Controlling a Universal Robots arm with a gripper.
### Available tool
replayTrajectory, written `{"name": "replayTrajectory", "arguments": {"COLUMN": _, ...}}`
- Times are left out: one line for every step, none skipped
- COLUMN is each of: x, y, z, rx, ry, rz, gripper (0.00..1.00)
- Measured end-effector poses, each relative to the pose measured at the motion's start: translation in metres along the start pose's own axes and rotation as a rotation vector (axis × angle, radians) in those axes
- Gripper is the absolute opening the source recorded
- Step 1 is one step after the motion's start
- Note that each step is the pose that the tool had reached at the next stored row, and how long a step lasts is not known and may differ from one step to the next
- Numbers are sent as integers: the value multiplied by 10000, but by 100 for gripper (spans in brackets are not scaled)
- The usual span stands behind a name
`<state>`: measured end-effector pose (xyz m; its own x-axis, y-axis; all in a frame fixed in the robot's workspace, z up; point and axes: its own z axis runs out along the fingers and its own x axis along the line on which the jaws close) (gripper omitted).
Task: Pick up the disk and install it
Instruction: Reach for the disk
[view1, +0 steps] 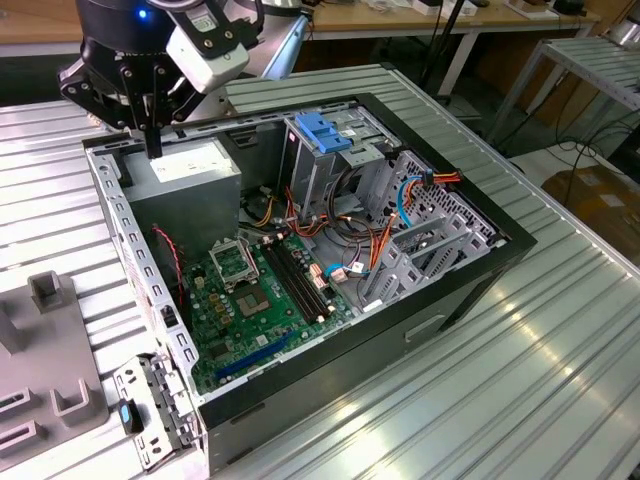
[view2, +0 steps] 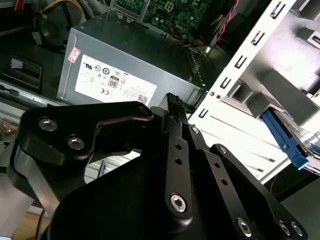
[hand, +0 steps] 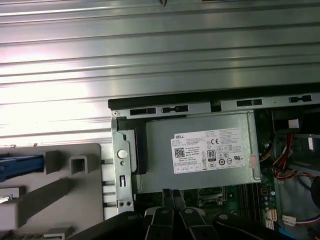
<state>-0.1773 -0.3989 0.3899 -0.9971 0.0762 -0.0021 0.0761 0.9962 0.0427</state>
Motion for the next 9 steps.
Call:
{"name": "replayTrajectory", "arguments": {"x": 9, "y": -1, "z": 0, "rx": 1, "ry": 1, "rz": 0, "gripper": 11}}
{"name": "replayTrajectory", "arguments": {"x": 19, "y": -2, "z": 0, "rx": 2, "ry": 3, "rz": 0, "gripper": 11}}
{"name": "replayTrajectory", "arguments": {"x": 31, "y": -2, "z": 1, "rx": 1, "ry": 2, "rz": -1, "gripper": 11}}
{"name": "replayTrajectory", "arguments": {"x": 48, "y": -3, "z": 1, "rx": 1, "ry": 1, "rz": 0, "gripper": 11}}
{"name": "replayTrajectory", "arguments": {"x": 70, "y": -3, "z": 1, "rx": 0, "ry": 1, "rz": 0, "gripper": 11}}
{"name": "replayTrajectory", "arguments": {"x": 85, "y": 0, "z": 1, "rx": 1, "ry": 1, "rz": 0, "gripper": 11}}
{"name": "replayTrajectory", "arguments": {"x": 120, "y": 7, "z": 2, "rx": 0, "ry": 2, "rz": 0, "gripper": 11}}
{"name": "replayTrajectory", "arguments": {"x": 137, "y": 9, "z": 2, "rx": 0, "ry": 1, "rz": 1, "gripper": 11}}
{"name": "replayTrajectory", "arguments": {"x": 164, "y": 13, "z": 3, "rx": 0, "ry": 1, "rz": 0, "gripper": 11}}
